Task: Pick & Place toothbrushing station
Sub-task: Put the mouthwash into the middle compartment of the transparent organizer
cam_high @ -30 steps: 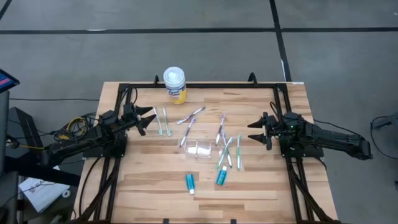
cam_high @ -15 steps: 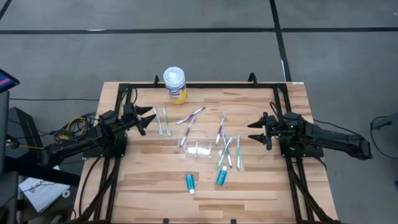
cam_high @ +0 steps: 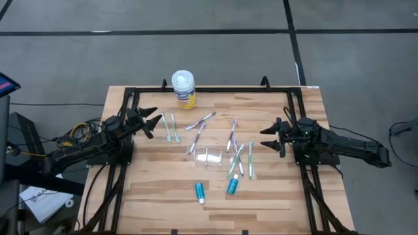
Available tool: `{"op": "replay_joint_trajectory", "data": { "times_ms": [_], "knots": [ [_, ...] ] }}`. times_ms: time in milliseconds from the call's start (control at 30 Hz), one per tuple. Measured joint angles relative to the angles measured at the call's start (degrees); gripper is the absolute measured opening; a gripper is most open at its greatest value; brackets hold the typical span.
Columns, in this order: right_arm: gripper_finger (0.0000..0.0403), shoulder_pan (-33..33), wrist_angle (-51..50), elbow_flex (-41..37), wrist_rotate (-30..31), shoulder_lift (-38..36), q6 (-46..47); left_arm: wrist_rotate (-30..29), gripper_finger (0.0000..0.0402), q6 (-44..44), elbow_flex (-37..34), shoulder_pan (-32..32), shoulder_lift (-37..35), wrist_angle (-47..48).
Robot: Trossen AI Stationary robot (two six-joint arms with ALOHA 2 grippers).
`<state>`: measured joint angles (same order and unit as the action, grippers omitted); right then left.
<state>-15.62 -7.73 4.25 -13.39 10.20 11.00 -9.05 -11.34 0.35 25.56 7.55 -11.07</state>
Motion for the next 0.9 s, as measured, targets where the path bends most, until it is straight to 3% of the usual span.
{"op": "replay_joint_trajectory", "data": {
  "times_ms": [100, 233, 567, 767, 900],
  "knots": [
    [0.0265, 0.0, 0.0, 0.0, 0.1, 0.0, -1.9, -0.1, 0.0241, -1.1, 0.0, 0.0, 0.0, -0.4],
    [0.0265, -0.2, 0.0, 0.0, 0.2, 0.0, -13.5, 0.3, 0.0241, -4.3, 0.0, 0.0, 0.0, -1.3],
    [0.0265, -0.2, 2.8, 0.0, 0.1, 0.0, -16.6, -0.9, 0.0241, -8.9, 0.0, 0.0, 0.0, -2.4],
    [0.0265, -0.2, 14.0, 0.0, 0.4, 0.0, -5.2, -1.4, 0.0241, -9.1, 0.0, 0.0, 0.0, -3.3],
    [0.0265, -0.2, 23.8, 0.0, 5.4, 0.0, 5.9, -1.7, 0.0241, -9.1, 0.0, 0.0, 0.0, -4.1]
  ]
}}
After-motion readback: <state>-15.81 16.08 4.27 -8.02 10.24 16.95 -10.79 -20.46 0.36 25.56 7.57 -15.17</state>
